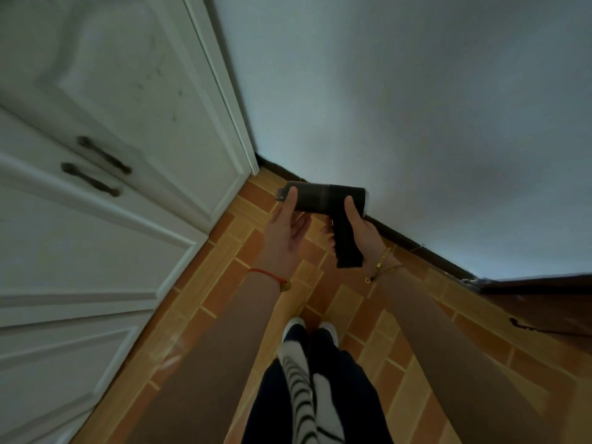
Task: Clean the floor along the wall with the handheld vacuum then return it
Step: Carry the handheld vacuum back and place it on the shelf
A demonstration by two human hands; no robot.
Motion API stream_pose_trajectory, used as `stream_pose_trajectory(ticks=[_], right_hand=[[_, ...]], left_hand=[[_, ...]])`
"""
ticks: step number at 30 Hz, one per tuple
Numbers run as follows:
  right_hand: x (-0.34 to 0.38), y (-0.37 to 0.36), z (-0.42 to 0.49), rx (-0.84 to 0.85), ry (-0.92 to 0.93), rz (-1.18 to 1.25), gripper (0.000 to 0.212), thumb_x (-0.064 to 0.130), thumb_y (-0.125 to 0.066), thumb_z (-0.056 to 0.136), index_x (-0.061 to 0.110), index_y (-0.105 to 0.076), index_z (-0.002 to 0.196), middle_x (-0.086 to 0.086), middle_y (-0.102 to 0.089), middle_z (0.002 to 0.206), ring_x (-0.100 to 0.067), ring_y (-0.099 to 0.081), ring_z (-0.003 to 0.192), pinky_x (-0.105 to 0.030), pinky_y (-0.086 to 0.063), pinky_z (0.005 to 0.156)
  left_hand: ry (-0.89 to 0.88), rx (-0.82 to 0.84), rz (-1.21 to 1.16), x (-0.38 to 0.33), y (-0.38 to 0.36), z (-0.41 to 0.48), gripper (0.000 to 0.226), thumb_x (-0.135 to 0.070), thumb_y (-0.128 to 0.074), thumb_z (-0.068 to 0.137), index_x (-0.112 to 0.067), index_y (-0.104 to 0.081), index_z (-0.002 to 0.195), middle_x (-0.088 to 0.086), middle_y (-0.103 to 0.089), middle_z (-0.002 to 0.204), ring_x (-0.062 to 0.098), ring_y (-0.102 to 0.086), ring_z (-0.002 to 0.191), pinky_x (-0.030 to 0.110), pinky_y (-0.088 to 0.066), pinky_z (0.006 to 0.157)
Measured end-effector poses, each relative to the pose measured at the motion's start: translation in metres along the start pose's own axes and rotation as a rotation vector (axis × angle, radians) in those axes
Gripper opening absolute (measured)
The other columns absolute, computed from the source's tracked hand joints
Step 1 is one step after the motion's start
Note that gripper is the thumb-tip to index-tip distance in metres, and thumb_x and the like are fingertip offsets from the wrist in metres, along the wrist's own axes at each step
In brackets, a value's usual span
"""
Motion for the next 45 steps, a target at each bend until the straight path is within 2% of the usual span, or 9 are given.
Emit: stream_pose_trajectory(ticks=[3,11,16,21,26,31,36,41,45], right_hand=[[0.041,-0.012,-0.048,0.032,-0.028,0.013,0.064,0.069,-0.056,0.067,0.009,-0.065,0.085,-0.004,-0.067,0.063,-0.019,-0.058,0.053,-0.028,-0.052,0.053],[0.113,-0.041,-0.148,0.048,-0.004,-0.023,0.056,0.061,-0.043,0.088,0.009,-0.063,0.082,-0.001,-0.067,0.055,-0.018,-0.059,0.05,-0.027,-0.053,0.053],[0.128,-0.057,-0.199,0.177,-0.007,0.082,0.054,0.057,-0.045,0.088,0.006,-0.062,0.096,-0.004,-0.067,0.062,-0.018,-0.059,0.05,-0.027,-0.051,0.051],[0.128,-0.072,-0.236,0.256,-0.044,0.156,0.053,0.053,-0.052,0.081,0.005,-0.06,0.102,-0.005,-0.067,0.064,-0.019,-0.056,0.051,-0.029,-0.049,0.053],[0.122,-0.082,-0.256,0.255,-0.05,0.191,0.049,0.049,-0.047,0.092,0.004,-0.058,0.109,-0.005,-0.067,0.065,-0.019,-0.055,0.052,-0.027,-0.048,0.05],[0.118,-0.085,-0.267,0.265,-0.063,0.125,0.05,0.051,-0.045,0.093,0.005,-0.061,0.1,-0.004,-0.068,0.065,-0.017,-0.055,0.048,-0.027,-0.046,0.048],[0.128,-0.087,-0.277,0.336,-0.002,0.084,0.048,0.043,-0.045,0.095,0.002,-0.056,0.118,-0.005,-0.07,0.068,-0.017,-0.056,0.047,-0.026,-0.048,0.046],[0.141,-0.096,-0.285,0.39,0.063,-0.056,0.037,0.04,-0.049,0.094,0.007,-0.063,0.102,-0.007,-0.071,0.074,-0.021,-0.058,0.053,-0.03,-0.051,0.053],[0.143,-0.11,-0.285,0.454,0.119,-0.136,0.041,0.045,-0.057,0.089,0.01,-0.065,0.108,-0.014,-0.071,0.089,-0.023,-0.06,0.059,-0.033,-0.052,0.059]], left_hand=[[-0.03,0.021,0.032,-0.039,-0.02,-0.046,0.061,-0.047,-0.066,0.085,-0.019,-0.053,0.138,0.006,-0.062,0.133,0.018,-0.06,0.122,0.028,-0.049,0.102],[-0.066,-0.045,-0.037,-0.111,-0.044,-0.146,0.059,-0.042,-0.069,0.086,-0.015,-0.055,0.137,0.01,-0.063,0.134,0.021,-0.063,0.119,0.027,-0.053,0.093],[-0.081,-0.027,-0.078,-0.132,-0.053,-0.203,0.059,-0.046,-0.069,0.085,-0.015,-0.057,0.134,0.011,-0.065,0.128,0.022,-0.065,0.114,0.024,-0.059,0.073],[-0.145,-0.037,-0.076,-0.146,-0.046,-0.243,0.065,-0.048,-0.073,0.077,-0.018,-0.058,0.133,0.008,-0.067,0.128,0.019,-0.067,0.113,0.025,-0.055,0.09],[-0.143,-0.055,-0.114,-0.15,-0.04,-0.275,0.047,-0.043,-0.066,0.089,-0.02,-0.059,0.129,0.006,-0.067,0.122,0.017,-0.065,0.11,0.018,-0.057,0.07],[-0.155,-0.095,-0.155,-0.147,-0.034,-0.291,0.045,-0.043,-0.068,0.088,-0.018,-0.061,0.125,0.007,-0.069,0.12,0.017,-0.067,0.109,0.024,-0.054,0.082],[-0.214,-0.115,-0.199,-0.149,-0.033,-0.303,0.037,-0.04,-0.068,0.088,-0.017,-0.065,0.116,0.006,-0.073,0.109,0.013,-0.071,0.098,0.024,-0.054,0.085],[-0.257,-0.127,-0.227,-0.158,-0.029,-0.318,0.034,-0.042,-0.065,0.09,-0.019,-0.064,0.115,0.01,-0.069,0.117,0.019,-0.065,0.111,0.032,-0.047,0.106],[-0.323,-0.196,-0.254,-0.164,-0.013,-0.325,0.033,-0.044,-0.067,0.088,-0.024,-0.064,0.114,0.009,-0.068,0.121,0.02,-0.064,0.113,0.032,-0.049,0.103]])
Point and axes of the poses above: each hand's wrist, its own z-axis towards the middle knuckle, its own y-axis out of the back of the hand, x = y × z, the point moved 8 cm from there along z, towards the middle knuckle
